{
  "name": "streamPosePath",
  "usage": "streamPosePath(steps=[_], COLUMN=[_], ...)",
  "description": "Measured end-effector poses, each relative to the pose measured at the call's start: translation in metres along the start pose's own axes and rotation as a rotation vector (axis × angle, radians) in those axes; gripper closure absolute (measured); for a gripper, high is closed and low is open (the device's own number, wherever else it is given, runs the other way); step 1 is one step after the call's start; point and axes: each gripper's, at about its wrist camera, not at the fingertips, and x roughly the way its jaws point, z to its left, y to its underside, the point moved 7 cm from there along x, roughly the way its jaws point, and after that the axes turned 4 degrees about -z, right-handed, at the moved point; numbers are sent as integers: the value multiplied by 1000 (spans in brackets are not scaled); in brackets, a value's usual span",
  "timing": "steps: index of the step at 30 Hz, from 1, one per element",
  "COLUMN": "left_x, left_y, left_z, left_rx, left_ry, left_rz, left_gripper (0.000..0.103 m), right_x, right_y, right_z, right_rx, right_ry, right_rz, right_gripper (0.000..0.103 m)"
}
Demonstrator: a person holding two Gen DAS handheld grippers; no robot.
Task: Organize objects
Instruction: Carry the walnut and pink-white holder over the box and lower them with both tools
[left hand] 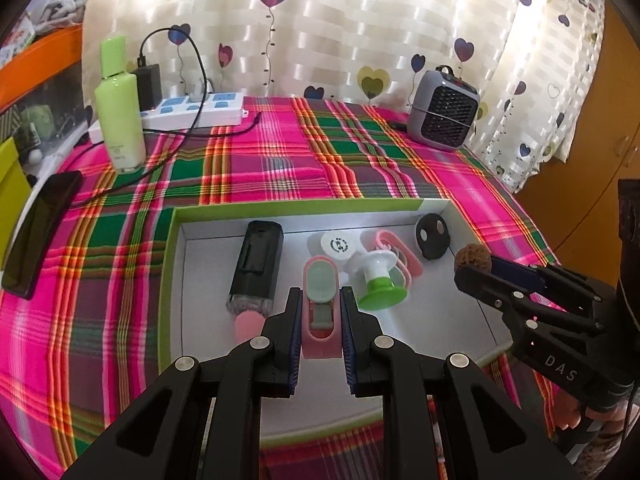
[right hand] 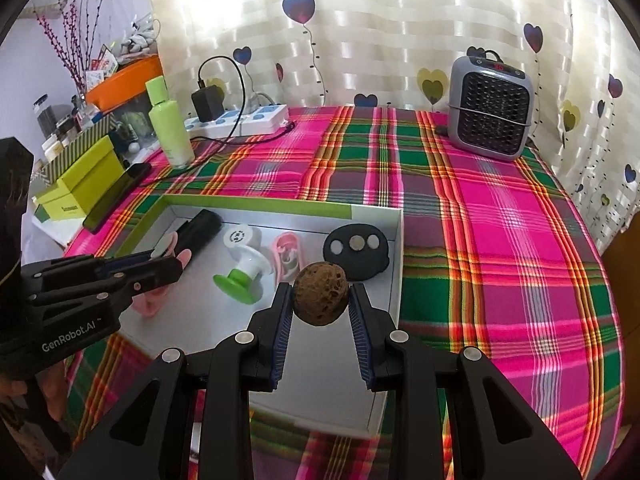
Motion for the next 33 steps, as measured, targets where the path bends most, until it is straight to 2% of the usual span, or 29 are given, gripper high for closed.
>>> streamPosePath(steps=[8, 33], left_x=[18, 41], left_y=[-4, -7], left_z=[1, 6], left_rx=[8, 9], left_ry=[-3, -16], left_rz=[27, 56], left_gripper=[87, 87], right_x=[19, 35], right_y=[3, 0], right_z=[-5, 4], right_rx=[-1, -55], right_ry=[9, 7], right_rz=[37, 39], right_gripper=[73, 73])
